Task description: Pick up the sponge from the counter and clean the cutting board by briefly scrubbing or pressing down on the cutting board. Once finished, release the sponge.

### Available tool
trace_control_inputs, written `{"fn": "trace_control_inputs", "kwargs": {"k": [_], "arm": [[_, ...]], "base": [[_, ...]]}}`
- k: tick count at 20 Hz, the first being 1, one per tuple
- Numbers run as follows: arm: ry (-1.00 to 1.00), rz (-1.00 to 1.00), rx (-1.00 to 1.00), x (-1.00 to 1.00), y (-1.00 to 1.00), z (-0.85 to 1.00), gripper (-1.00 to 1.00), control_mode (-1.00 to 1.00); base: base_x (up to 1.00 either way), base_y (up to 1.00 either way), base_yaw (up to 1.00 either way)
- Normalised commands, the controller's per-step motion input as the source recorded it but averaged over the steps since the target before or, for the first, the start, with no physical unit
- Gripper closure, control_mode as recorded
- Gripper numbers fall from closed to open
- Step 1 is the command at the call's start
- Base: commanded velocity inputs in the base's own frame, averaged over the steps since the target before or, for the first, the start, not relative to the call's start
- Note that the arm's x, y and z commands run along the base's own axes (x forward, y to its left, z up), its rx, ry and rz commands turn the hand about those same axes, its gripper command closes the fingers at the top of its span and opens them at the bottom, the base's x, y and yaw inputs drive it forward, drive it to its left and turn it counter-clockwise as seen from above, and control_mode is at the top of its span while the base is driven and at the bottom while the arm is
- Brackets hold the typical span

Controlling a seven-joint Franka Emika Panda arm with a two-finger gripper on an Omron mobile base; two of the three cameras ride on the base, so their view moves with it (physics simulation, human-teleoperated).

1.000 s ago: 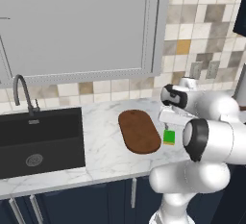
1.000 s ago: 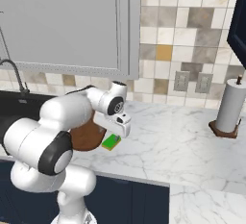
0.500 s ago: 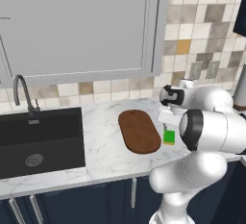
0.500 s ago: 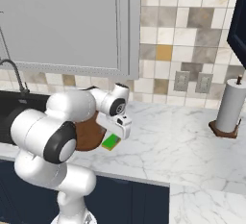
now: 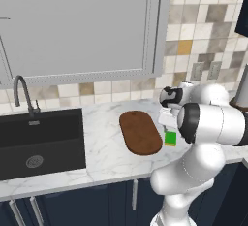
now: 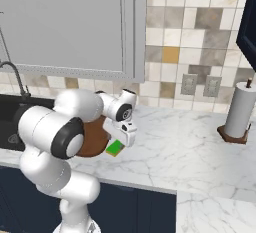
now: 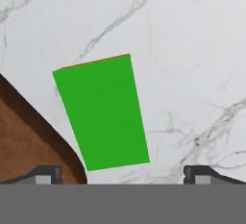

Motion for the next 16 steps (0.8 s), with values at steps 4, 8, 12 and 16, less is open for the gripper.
{"fn": "trace_control_inputs", "kwargs": {"k": [4, 8, 12, 16], "arm": [[0.08, -0.08, 0.00, 0.18, 0.00, -0.07, -1.00, -1.00], [0.08, -0.05, 0.00, 0.14, -0.01, -0.09, -1.00, -1.00], [0.07, -0.04, 0.00, 0.08, 0.00, -0.16, -1.00, -1.00], [0.08, -0.02, 0.00, 0.03, -0.01, -0.22, -1.00, -1.00]], "base": [[0.00, 0.00, 0.00], [0.00, 0.00, 0.00], [0.00, 0.00, 0.00], [0.00, 0.00, 0.00]]}}
